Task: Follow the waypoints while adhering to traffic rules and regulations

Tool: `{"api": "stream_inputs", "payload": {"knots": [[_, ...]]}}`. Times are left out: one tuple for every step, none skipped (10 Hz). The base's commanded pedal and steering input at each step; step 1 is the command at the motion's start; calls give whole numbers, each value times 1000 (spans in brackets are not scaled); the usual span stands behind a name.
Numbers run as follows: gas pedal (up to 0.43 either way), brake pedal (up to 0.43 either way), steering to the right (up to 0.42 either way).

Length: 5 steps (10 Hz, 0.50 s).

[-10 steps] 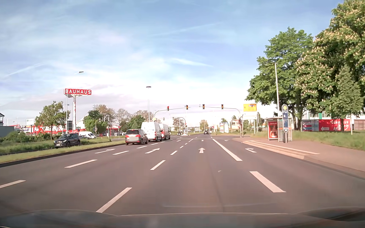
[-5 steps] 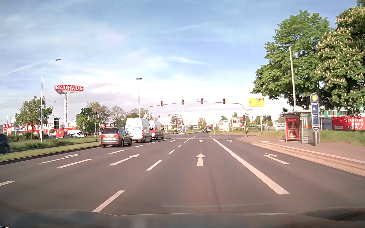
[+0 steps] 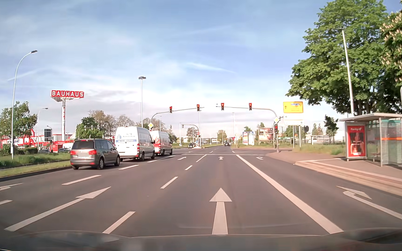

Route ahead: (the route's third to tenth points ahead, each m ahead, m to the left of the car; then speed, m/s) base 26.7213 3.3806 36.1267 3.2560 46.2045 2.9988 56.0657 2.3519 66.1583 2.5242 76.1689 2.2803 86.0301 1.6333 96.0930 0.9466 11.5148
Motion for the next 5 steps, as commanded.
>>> {"api": "stream_inputs", "payload": {"knots": [[0, 280, 1], [0, 287, 1], [0, 287, 0], [0, 293, 1], [0, 293, 1]]}}
